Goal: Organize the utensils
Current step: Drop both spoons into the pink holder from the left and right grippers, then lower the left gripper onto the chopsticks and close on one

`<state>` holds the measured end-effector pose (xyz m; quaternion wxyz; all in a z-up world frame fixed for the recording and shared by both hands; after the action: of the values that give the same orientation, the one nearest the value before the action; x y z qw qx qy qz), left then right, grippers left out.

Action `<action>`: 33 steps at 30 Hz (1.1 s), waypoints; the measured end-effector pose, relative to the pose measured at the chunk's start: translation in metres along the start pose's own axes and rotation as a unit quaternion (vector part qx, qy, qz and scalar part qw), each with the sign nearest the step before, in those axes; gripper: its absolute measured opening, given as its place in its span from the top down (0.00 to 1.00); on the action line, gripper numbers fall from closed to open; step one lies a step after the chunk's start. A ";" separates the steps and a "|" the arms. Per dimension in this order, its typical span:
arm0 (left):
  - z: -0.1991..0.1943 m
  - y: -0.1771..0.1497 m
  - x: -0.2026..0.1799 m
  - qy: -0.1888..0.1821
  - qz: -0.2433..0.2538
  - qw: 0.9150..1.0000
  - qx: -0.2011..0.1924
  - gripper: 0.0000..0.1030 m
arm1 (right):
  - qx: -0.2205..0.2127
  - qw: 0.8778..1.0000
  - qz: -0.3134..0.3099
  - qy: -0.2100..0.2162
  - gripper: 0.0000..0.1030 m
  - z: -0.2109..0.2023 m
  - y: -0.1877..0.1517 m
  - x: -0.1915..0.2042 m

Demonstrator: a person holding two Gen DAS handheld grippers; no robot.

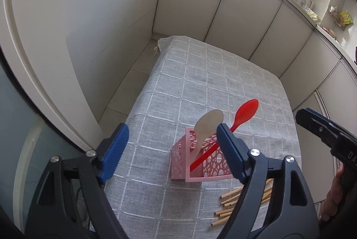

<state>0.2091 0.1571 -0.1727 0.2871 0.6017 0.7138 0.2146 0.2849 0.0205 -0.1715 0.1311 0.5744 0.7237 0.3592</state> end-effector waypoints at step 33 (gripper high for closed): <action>0.038 -0.074 -0.206 -0.087 0.273 0.953 0.096 0.10 | 0.043 0.968 0.220 -0.112 0.16 -0.070 -0.120 -0.239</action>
<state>0.2034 -0.0605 -0.2178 0.2198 0.8145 0.5119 0.1621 0.2274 -0.2367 -0.2558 0.1044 0.7608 0.5754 0.2814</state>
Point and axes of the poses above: each gripper's, at about its wrist camera, not at the fingertips, and z roughly the way its jaws point, x to its left, y to its top, the point moved 5 cm from there along z, roughly the way its jaws point, and after that the axes turned 6 degrees about z, right-handed, at the moved point
